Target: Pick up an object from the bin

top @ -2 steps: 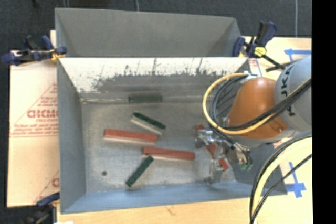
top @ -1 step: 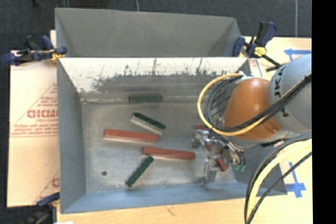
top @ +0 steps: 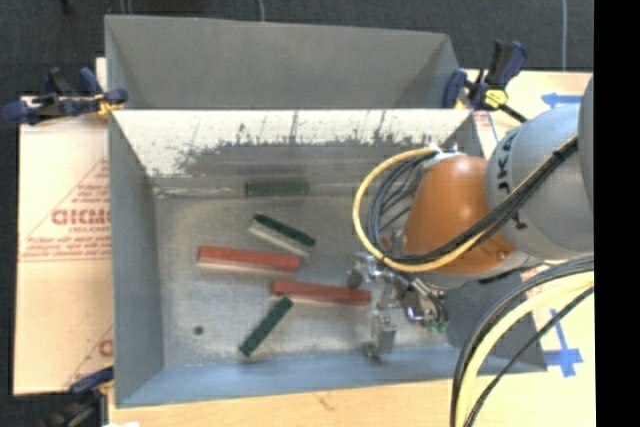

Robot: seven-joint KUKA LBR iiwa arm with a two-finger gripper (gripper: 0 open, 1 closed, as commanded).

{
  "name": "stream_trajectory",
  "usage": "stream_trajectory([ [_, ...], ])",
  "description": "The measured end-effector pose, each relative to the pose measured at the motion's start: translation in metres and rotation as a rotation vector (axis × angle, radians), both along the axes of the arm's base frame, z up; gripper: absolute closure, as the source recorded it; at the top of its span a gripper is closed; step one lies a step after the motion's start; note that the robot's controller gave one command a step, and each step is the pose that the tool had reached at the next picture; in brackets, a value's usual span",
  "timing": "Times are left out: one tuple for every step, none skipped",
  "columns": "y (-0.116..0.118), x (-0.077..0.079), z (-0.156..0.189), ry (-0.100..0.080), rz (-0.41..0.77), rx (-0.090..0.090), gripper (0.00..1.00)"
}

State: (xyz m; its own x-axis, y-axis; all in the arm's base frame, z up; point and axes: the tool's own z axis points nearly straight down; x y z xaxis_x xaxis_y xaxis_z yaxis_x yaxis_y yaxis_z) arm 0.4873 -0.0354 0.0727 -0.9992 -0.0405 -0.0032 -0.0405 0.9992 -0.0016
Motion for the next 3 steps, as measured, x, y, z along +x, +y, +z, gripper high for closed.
stream_trajectory([
  [0.039, -0.004, 0.003, 0.000, -0.118, 0.002, 0.00],
  [0.036, 0.042, 0.000, 0.002, 0.005, 0.001, 0.00],
  [0.051, 0.044, -0.002, 0.000, -0.130, 0.002, 1.00],
])
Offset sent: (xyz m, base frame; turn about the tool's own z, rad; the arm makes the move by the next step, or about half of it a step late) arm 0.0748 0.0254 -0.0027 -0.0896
